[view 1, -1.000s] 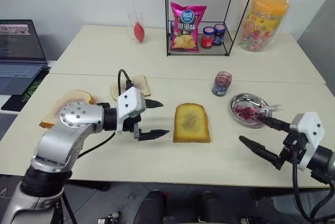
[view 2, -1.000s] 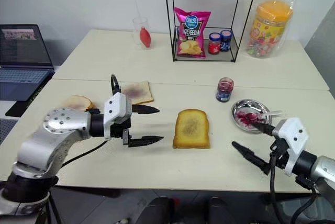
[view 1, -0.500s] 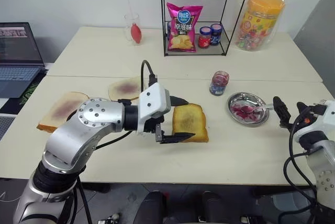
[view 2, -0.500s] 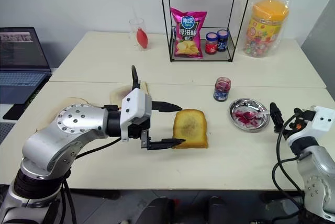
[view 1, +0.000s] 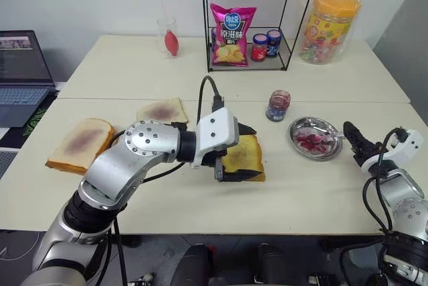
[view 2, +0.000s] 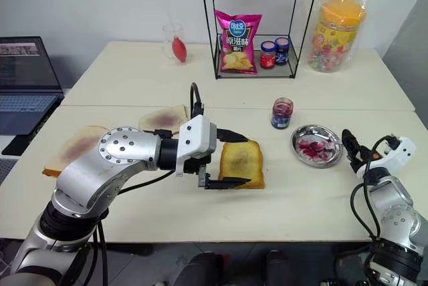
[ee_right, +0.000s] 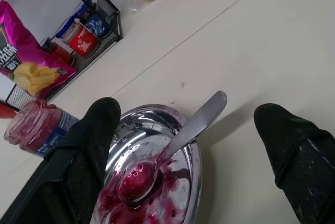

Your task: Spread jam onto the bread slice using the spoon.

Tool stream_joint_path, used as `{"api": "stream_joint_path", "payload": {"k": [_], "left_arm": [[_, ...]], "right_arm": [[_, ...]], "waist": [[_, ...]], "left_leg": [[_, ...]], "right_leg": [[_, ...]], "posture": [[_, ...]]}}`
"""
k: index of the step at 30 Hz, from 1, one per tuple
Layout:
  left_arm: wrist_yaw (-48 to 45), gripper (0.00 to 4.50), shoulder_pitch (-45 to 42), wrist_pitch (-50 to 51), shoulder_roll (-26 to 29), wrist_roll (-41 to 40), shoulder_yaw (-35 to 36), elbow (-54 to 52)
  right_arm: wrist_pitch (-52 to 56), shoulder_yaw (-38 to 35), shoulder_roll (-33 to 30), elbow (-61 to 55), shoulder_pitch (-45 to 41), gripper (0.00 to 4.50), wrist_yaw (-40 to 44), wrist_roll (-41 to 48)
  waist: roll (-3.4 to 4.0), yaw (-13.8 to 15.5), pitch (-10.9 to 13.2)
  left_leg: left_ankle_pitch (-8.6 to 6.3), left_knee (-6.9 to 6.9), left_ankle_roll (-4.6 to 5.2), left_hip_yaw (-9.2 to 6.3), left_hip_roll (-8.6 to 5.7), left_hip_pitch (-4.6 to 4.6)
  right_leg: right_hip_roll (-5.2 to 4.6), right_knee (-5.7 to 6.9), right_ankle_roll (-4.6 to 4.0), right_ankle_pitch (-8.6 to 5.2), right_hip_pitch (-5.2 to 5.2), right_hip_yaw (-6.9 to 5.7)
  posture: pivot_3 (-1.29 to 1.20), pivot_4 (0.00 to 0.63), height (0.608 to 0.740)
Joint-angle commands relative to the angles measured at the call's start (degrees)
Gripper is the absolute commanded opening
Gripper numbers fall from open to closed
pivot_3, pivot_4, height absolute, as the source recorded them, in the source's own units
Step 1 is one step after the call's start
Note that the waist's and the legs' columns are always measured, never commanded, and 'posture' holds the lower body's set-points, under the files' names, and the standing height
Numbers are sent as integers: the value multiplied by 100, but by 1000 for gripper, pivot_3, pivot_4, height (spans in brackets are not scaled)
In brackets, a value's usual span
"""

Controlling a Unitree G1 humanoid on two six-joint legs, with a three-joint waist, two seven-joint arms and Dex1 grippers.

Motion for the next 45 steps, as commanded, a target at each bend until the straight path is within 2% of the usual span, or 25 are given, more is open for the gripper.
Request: {"api": "stream_joint_path", "payload": {"k": [1,7,17,18,28,30,37,40,45], "left_arm": [[-8,4495,-122,-119,-101,60,-43,-4],[-35,4495,-188,-133,-141,86,-48,75],[-43,4495,-213,-187,-136,139,-52,133],[-47,4500,-212,-192,-137,145,-54,137],[-98,4500,-164,-316,-160,283,-99,255],[-93,4500,-148,-336,-161,309,-99,273],[-52,4500,-50,-379,-133,392,-50,306],[-27,4500,-7,-380,-133,404,-11,323],[333,4500,228,-75,-209,172,438,293]], "right_arm": [[-10,-72,-102,248,-242,4500,135,176],[-126,-80,-185,913,-666,4500,277,142],[-96,-92,-189,1173,-802,4500,450,262],[-96,-90,-190,1179,-808,4137,461,262],[-197,-102,-260,1499,-955,2150,640,259],[-197,-101,-264,1512,-957,1606,670,279],[-15,-117,-311,1189,-870,140,697,467],[97,-128,-343,932,-791,27,689,584],[388,117,-513,-237,-553,27,738,773]], "waist": [[0,-5,0],[0,-7,0],[1,-8,0],[1,-8,0],[1,-8,0],[1,-8,0],[1,-8,1],[1,-8,1],[3,-5,2]], "left_leg": [[0,1,0,3,0,1],[1,3,1,7,0,7],[1,2,1,9,0,8],[1,2,1,9,0,8],[1,2,1,10,0,10],[1,2,1,12,0,9],[1,2,1,12,0,9],[1,2,1,12,0,9],[1,0,1,8,0,4]], "right_leg": [[0,2,1,0,0,2],[1,18,6,-4,-1,6],[0,23,5,-4,-3,8],[0,24,5,-4,-3,8],[0,27,5,-4,-3,9],[0,26,5,-4,-4,10],[0,27,6,-5,-5,11],[0,27,13,-9,-5,12],[-13,26,22,-15,-8,10]], "posture": [[0,150,740],[0,150,740],[0,150,740],[0,150,740],[0,150,740],[0,150,740],[0,150,740],[0,150,740],[0,150,740]]}}
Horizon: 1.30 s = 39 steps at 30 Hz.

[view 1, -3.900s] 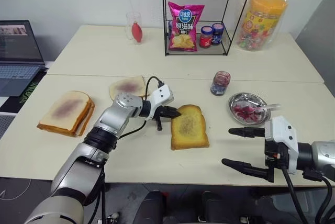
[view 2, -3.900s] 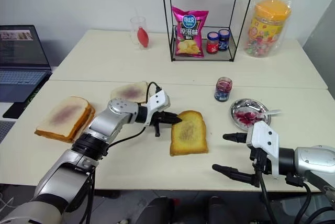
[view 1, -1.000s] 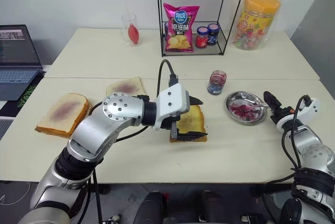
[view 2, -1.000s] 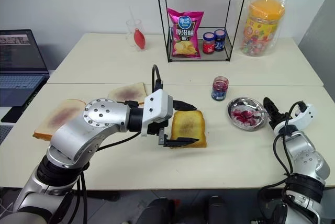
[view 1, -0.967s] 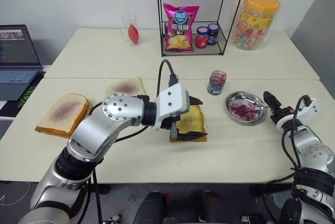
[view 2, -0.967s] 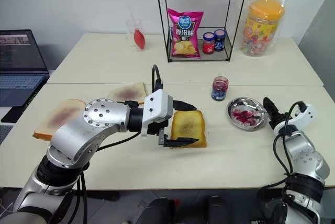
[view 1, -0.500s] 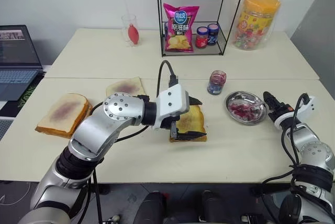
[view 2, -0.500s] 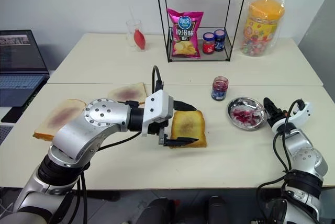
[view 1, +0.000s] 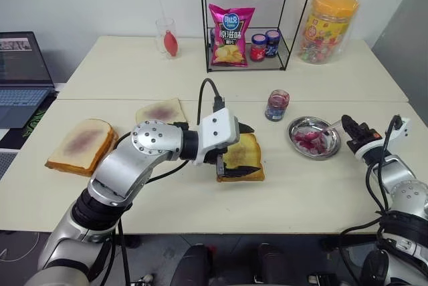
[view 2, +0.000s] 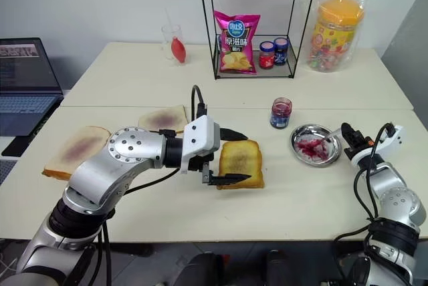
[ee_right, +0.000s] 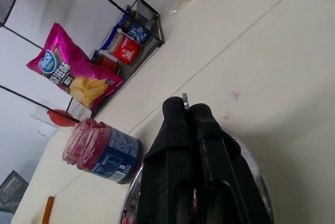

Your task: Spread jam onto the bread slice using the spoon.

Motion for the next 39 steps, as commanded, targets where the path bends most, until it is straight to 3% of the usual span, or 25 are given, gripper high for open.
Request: {"api": "stream_joint_path", "payload": {"k": [1,11,14,19,26,39], "left_arm": [[314,4500,140,244,-40,-209,534,-158],[991,4500,607,709,18,-357,1224,-407],[1131,4500,598,721,-19,-333,1278,-315],[1535,4500,452,897,-357,-474,1450,-163],[1464,4500,248,1127,-220,-626,1370,-292],[1359,4500,-8,1420,-62,-853,1226,-488]], "right_arm": [[188,98,-217,-1048,35,27,92,311],[366,667,-669,-2278,-647,27,20,469],[114,1190,-798,-2205,-1139,27,230,5],[-875,2384,-696,-1398,-2104,27,752,-1360],[-2581,3276,-588,134,-2587,27,1318,-2995],[-3574,3379,-505,1184,-2788,27,1788,-3766]], "waist": [[4,0,2],[5,-9,4],[6,-12,4],[5,-9,4],[3,3,5],[2,-7,6]], "left_leg": [[0,1,0,0,0,-2],[0,2,0,-7,3,-5],[0,2,0,-2,1,-10],[0,1,0,2,2,-13],[0,-1,-1,5,-7,-21],[0,-3,-2,7,-5,-22]], "right_leg": [[-1,0,0,0,-3,-1],[-1,2,1,-1,-7,-7],[-2,1,1,-1,-14,-4],[-1,4,0,0,-23,-3],[0,4,-24,14,-29,-5],[-7,11,-26,16,-37,0]], "posture": [[0,150,740],[0,150,740],[0,150,740],[0,150,740],[0,150,740],[0,150,740]]}}
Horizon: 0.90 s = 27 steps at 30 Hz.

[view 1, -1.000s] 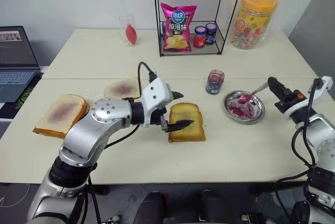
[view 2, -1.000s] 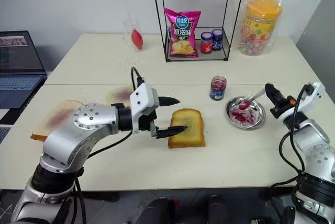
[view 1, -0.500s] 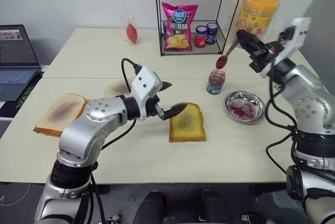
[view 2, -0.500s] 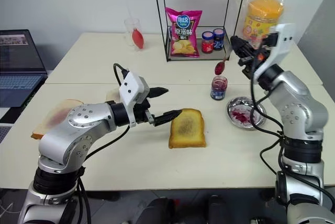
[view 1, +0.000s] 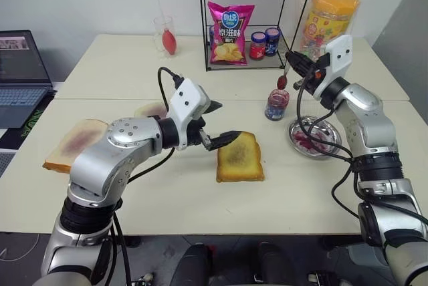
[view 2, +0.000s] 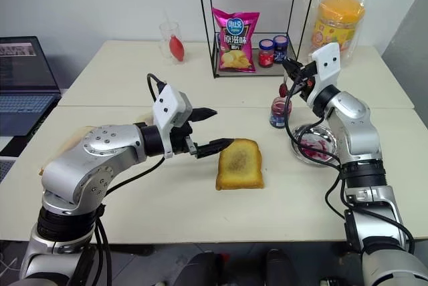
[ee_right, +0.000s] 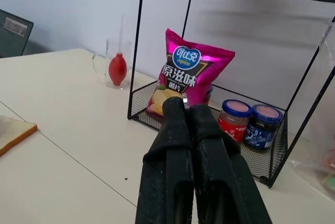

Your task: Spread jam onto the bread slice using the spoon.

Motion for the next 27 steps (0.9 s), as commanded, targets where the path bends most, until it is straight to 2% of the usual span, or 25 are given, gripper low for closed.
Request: {"api": "stream_joint_path", "payload": {"k": [1,16,27], "left_arm": [[-76,4500,-122,46,127,-87,12,-212],[-330,4500,195,-363,352,127,-17,-42],[-319,4500,257,-392,433,209,-15,25]], "right_arm": [[-346,-52,32,160,-161,27,131,-200],[-1197,221,195,1409,-317,27,191,-1071],[-777,61,538,2054,-610,27,10,-1070]], "waist": [[0,-1,0],[0,-11,0],[0,-22,0]], "left_leg": [[0,0,0,2,0,0],[1,1,-1,2,1,2],[1,1,-2,3,1,3]], "right_leg": [[0,1,0,0,0,2],[-1,5,-1,0,-1,4],[-1,6,-1,1,-1,7]], "posture": [[0,150,740],[0,150,740],[0,150,740]]}}
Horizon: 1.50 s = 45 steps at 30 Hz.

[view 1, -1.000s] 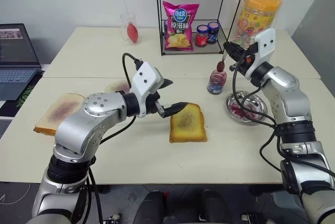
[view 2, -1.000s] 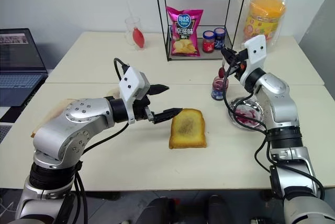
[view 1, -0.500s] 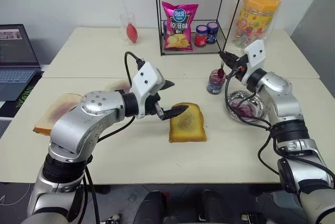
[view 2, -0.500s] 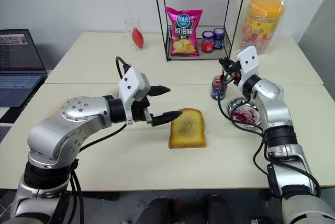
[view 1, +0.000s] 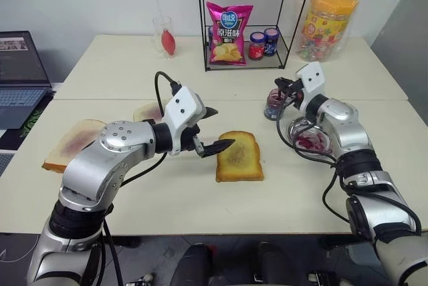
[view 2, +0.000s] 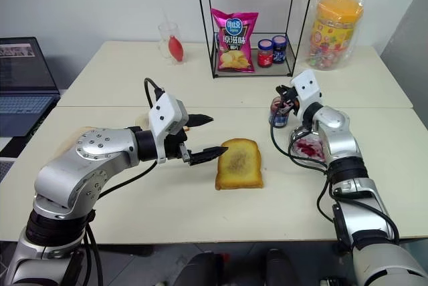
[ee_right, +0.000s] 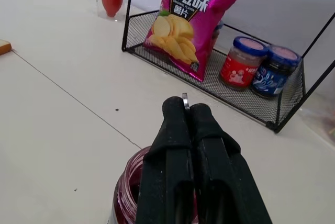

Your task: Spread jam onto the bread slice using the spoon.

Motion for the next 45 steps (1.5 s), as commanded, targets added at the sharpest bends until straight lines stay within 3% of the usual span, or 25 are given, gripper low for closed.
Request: {"api": "stream_joint_path", "payload": {"k": [1,29,45], "left_arm": [[27,4500,-47,-33,51,30,28,-84],[53,4500,2,-77,89,105,-66,-94],[-30,4500,11,-166,90,193,-106,-42]], "right_arm": [[202,-223,102,-12,-227,27,-78,133],[2584,-1596,662,-1641,127,27,-967,1601],[3041,-2015,722,-1858,70,27,-1332,2162]], "waist": [[0,-3,0],[0,-9,0],[0,-16,0]], "left_leg": [[0,0,0,0,0,0],[0,0,0,9,0,-1],[-1,-2,3,66,1,-1]], "right_leg": [[0,0,0,0,0,0],[1,23,0,0,-18,10],[2,29,4,3,-43,70]], "posture": [[0,150,740],[0,150,740],[0,150,740]]}}
